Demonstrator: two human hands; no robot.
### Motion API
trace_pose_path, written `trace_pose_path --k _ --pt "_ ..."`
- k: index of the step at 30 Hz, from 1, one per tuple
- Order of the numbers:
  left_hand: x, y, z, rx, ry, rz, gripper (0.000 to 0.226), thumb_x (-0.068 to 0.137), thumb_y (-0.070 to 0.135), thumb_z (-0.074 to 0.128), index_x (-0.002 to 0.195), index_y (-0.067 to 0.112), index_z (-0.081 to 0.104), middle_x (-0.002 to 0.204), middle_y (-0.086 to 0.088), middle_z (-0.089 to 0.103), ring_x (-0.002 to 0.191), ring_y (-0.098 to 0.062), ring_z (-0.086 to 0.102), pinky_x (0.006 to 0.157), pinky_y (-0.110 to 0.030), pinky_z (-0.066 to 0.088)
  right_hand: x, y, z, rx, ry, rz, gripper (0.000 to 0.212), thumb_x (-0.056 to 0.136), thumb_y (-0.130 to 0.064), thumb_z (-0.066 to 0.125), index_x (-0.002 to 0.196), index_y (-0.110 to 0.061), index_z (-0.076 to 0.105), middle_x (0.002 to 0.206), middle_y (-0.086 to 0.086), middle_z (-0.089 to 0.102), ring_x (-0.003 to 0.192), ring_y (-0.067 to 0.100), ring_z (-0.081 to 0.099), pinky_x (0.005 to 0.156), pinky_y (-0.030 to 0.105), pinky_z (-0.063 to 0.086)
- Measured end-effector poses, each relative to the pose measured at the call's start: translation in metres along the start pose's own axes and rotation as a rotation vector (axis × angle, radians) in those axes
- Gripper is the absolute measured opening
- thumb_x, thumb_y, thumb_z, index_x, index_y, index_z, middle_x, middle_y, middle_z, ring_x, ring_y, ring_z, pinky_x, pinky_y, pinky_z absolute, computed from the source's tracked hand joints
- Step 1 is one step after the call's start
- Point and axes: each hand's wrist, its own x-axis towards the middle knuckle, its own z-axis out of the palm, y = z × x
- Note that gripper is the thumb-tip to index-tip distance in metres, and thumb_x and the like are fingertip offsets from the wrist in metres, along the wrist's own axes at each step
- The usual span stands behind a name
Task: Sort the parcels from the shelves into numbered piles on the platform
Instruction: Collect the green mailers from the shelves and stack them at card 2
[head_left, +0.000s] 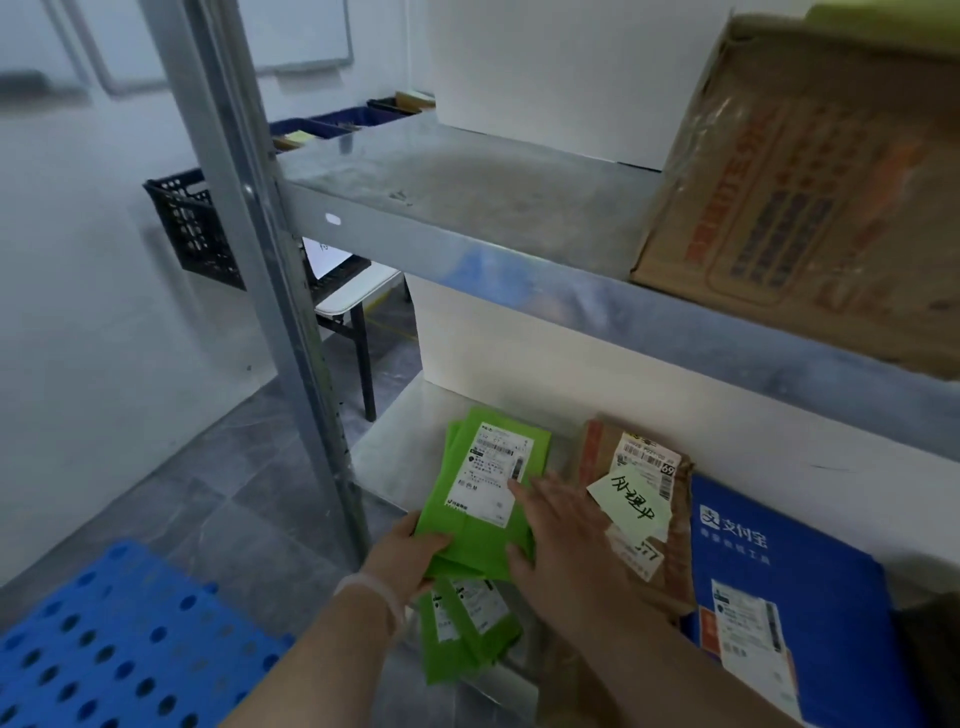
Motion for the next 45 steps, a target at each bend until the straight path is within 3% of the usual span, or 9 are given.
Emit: trace_pose_path --k 6,10,12,14,18,22,31,36,45 --pt "-0.057 -0.006 -0.008 -0.334 0.132 0.165 0.024 0.092 0.001 0.055 0.110 0.017 0.058 0.087 -0.007 0.068 0.063 -0.014 0.068 0.048 -0.023 0.051 -0.007 -0.029 0.002 0.156 0.006 0.001 0.069 0.093 -0.047 0.050 0.150 -0.038 0.014 0.161 0.001 -0.004 0.148 0.020 -0.003 0.117 0.034 0.006" --pt "-0.107 -0.023 -0.014 -0.424 0.201 0.265 0.035 0.092 0.002 0.055 0.126 0.012 0.054 0.102 -0.012 0.070 0.085 -0.024 0.068 0.076 -0.041 0.055 -0.021 -0.048 0.003 0.443 -0.057 -0.007 0.069 0.090 -0.033 0.060 0.149 -0.036 0.024 0.150 0.004 0.032 0.136 0.018 0.035 0.114 0.032 0.030" --pt "-0.140 -0.034 -0.016 -0.413 0.263 0.317 0.039 0.093 0.003 0.055 0.128 0.019 0.052 0.106 -0.008 0.069 0.089 -0.021 0.067 0.069 -0.035 0.057 -0.036 -0.056 0.002 0.545 -0.114 -0.038 0.067 0.089 -0.023 0.063 0.147 -0.032 0.031 0.143 0.002 0.044 0.128 0.015 0.046 0.108 0.025 0.036" --pt "-0.176 -0.047 -0.014 -0.352 0.333 0.368 0.049 0.094 0.005 0.055 0.132 0.035 0.044 0.113 0.000 0.065 0.093 -0.016 0.065 0.060 -0.025 0.055 -0.054 -0.064 0.003 0.590 -0.119 -0.100 0.066 0.086 -0.018 0.065 0.144 -0.031 0.037 0.140 -0.001 0.048 0.124 0.013 0.049 0.104 0.021 0.037" --pt "-0.239 -0.087 -0.010 -0.267 0.499 0.382 0.069 0.095 0.016 0.057 0.138 0.057 0.022 0.122 0.016 0.058 0.103 -0.012 0.063 0.071 -0.027 0.055 -0.096 -0.086 0.010 0.651 -0.215 -0.242 0.065 0.087 -0.016 0.065 0.144 -0.031 0.037 0.132 -0.014 0.043 0.126 0.008 0.043 0.101 0.018 0.033" --pt "-0.300 -0.127 -0.015 -0.255 0.672 0.374 0.076 0.094 0.015 0.057 0.142 0.055 0.014 0.126 0.016 0.058 0.097 -0.010 0.064 0.069 -0.025 0.053 -0.141 -0.115 0.023 0.691 -0.312 -0.341 0.067 0.087 -0.022 0.067 0.144 -0.032 0.035 0.140 -0.007 0.045 0.128 0.009 0.044 0.109 0.033 0.038" --pt "-0.423 -0.218 -0.063 -0.342 0.999 0.312 0.064 0.093 0.018 0.058 0.135 0.059 0.031 0.087 0.034 0.066 0.081 -0.014 0.059 0.070 -0.034 0.055 -0.231 -0.225 0.055 0.723 -0.597 -0.532 0.070 0.087 -0.030 0.069 0.145 -0.034 0.030 0.138 -0.011 0.048 0.107 0.001 0.050 0.083 0.017 0.044" --pt "-0.473 -0.271 -0.114 -0.436 1.076 0.283 0.062 0.094 0.016 0.057 0.138 0.052 0.032 0.093 0.027 0.064 0.079 -0.010 0.062 0.063 -0.025 0.052 -0.270 -0.299 0.089 0.716 -0.781 -0.536 0.067 0.091 -0.021 0.064 0.147 -0.034 0.029 0.144 -0.009 0.042 0.089 -0.004 0.051 0.061 0.008 0.042" --pt "-0.574 -0.404 -0.266 -0.394 1.115 0.122 0.061 0.097 0.018 0.052 0.142 0.051 0.028 0.093 0.036 0.046 0.059 -0.007 0.046 0.062 -0.031 0.047 -0.375 -0.468 0.198 0.617 -0.973 -0.510 0.071 0.088 -0.025 0.068 0.146 -0.037 0.028 0.146 -0.002 0.040 0.103 0.009 0.049 0.070 0.012 0.043"
